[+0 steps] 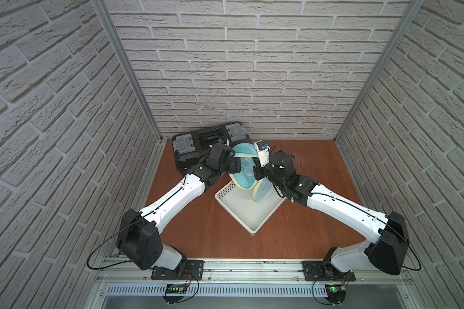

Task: Turn the laundry bag inside out
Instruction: Turn over the laundry bag.

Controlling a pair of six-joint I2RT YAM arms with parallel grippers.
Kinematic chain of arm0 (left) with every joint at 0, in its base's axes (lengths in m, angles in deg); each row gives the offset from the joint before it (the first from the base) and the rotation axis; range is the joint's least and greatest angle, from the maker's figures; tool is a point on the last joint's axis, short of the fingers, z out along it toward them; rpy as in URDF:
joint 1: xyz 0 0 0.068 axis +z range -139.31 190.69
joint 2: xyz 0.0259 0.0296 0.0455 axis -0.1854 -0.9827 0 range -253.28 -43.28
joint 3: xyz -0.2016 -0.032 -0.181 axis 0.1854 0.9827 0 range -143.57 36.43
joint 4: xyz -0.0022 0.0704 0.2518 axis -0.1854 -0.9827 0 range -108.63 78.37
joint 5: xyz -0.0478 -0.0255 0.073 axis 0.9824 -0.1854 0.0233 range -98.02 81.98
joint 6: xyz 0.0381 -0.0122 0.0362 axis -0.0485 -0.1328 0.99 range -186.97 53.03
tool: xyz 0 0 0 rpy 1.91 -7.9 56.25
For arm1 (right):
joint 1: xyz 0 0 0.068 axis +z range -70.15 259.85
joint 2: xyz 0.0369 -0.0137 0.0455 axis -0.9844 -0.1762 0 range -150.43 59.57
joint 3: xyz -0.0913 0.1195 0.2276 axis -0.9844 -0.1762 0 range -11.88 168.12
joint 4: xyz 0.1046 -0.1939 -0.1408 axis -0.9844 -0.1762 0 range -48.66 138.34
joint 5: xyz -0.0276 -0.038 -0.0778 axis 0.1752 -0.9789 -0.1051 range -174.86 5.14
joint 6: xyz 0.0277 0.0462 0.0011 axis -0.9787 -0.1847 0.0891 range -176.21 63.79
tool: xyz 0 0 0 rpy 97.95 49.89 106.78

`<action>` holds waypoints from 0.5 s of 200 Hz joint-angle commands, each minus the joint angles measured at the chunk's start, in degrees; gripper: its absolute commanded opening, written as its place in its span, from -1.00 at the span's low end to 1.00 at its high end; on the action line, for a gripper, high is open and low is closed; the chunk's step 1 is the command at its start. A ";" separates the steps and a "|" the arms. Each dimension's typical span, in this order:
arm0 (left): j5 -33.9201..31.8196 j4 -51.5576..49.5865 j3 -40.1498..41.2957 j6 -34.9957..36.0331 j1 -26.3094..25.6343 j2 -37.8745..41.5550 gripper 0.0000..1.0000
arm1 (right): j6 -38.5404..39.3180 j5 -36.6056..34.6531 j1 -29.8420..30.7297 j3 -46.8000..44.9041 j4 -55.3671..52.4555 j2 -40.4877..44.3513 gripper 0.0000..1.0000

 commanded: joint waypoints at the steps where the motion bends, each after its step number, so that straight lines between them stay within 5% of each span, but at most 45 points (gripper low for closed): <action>1: 2.76 8.00 1.41 -2.06 0.47 -0.62 0.67 | -3.33 2.61 -1.42 -0.42 1.20 2.87 -0.94; 60: 10.39 14.28 4.67 -6.68 2.75 0.02 0.01 | -8.94 9.10 -5.67 -3.24 3.12 4.21 -0.94; 100: 15.34 16.32 5.00 -3.27 2.98 0.43 -0.30 | -11.17 12.71 -6.97 -4.33 3.93 5.11 -0.94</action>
